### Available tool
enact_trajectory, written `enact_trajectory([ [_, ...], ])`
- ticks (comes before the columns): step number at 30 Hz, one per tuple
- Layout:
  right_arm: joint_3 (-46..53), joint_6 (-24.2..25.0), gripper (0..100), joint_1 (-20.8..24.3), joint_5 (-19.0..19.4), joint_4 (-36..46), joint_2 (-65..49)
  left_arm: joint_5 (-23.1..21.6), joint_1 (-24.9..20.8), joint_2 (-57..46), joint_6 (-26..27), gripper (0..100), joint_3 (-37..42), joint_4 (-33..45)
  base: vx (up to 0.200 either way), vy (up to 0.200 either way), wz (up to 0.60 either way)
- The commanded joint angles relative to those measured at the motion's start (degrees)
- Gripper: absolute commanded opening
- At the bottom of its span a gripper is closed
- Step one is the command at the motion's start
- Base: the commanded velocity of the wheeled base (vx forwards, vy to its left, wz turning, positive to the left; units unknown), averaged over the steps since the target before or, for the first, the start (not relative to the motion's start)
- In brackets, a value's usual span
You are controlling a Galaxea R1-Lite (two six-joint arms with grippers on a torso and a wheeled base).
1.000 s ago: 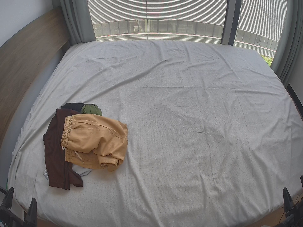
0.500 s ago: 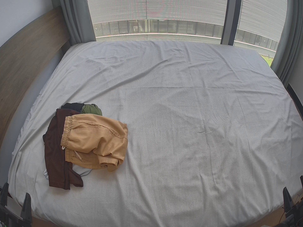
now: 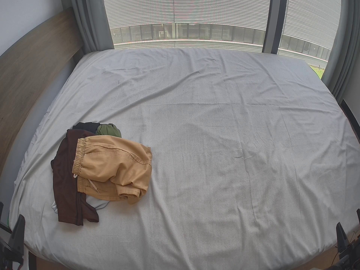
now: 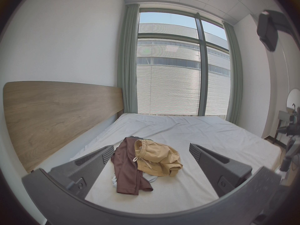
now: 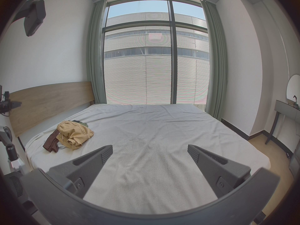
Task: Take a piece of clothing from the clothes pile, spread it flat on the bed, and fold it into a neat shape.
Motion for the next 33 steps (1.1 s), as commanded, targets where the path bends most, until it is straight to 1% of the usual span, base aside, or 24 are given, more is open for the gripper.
enact_trajectory([
  [1,1.0,0.0,100,0.0,0.0,0.0,-0.9,-3.2,-0.6,13.6,-4.0,100,-7.9,-0.8,0.0,0.0,0.0],
  [2,1.0,0.0,100,0.0,-0.1,0.0,-0.9,-3.7,-0.6,14.8,-4.3,100,-8.5,-1.0,0.0,0.0,0.0],
  [5,1.0,0.0,100,0.0,-0.1,0.0,-0.9,-5.6,-0.6,23.7,-6.0,100,-12.3,-4.9,0.0,0.0,0.0],
  [7,1.0,-0.1,100,-0.1,-0.1,0.0,-0.9,-5.8,-0.6,29.4,-6.6,100,-14.4,-9.7,0.0,0.0,0.0],
  [8,1.0,-0.1,100,-0.1,-0.1,0.0,-0.9,-5.8,-1.1,32.7,-6.9,100,-15.6,-12.9,0.0,0.0,0.0],
  [11,1.0,0.0,100,-0.1,-0.1,0.0,-0.9,-5.9,-3.0,38.9,-7.0,100,-17.4,-18.7,0.0,0.0,0.0],
  [12,1.0,0.0,100,-0.1,-0.1,0.0,-0.9,-5.9,-3.2,39.5,-7.0,100,-17.6,-19.1,0.0,0.0,0.0],
  [13,1.0,0.0,100,-0.1,-0.1,0.0,-0.9,-6.1,-4.5,42.2,-7.0,100,-18.5,-21.0,0.0,0.0,0.0],
  [15,1.0,0.0,100,-0.1,-0.1,0.0,-0.9,-6.7,-5.4,43.3,-7.0,100,-19.0,-21.4,0.0,0.0,0.0],
  [16,1.0,0.0,100,-0.1,-0.1,0.0,-0.9,-8.0,-6.6,44.6,-7.0,100,-20.0,-21.6,0.0,0.0,0.0],
  [18,1.0,0.0,100,-0.1,-0.1,0.0,-0.9,-9.7,-7.2,45.7,-7.1,100,-20.9,-21.5,0.0,0.0,0.0],
  [24,1.0,0.1,100,-0.1,-0.1,0.0,-0.9,-13.0,-6.6,47.4,-7.5,100,-20.4,-21.1,0.0,0.0,0.0],
  [26,1.0,0.1,100,-0.1,-0.1,0.0,-0.9,-13.3,-6.3,48.1,-9.1,100,-19.9,-21.1,0.0,0.0,0.0],
  [28,1.0,0.1,100,-0.1,-0.1,0.0,-0.9,-13.2,-5.6,51.1,-11.1,100,-19.7,-21.9,0.0,0.0,0.0],
  [31,1.0,0.1,100,-0.1,-0.1,0.0,-0.9,-13.5,-2.3,53.7,-11.5,100,-19.9,-23.3,0.0,0.0,0.0],
  [33,1.0,0.1,100,-0.2,-0.1,0.0,-0.8,-15.6,-0.3,56.8,-11.5,100,-19.9,-24.6,0.0,0.0,0.0],
])
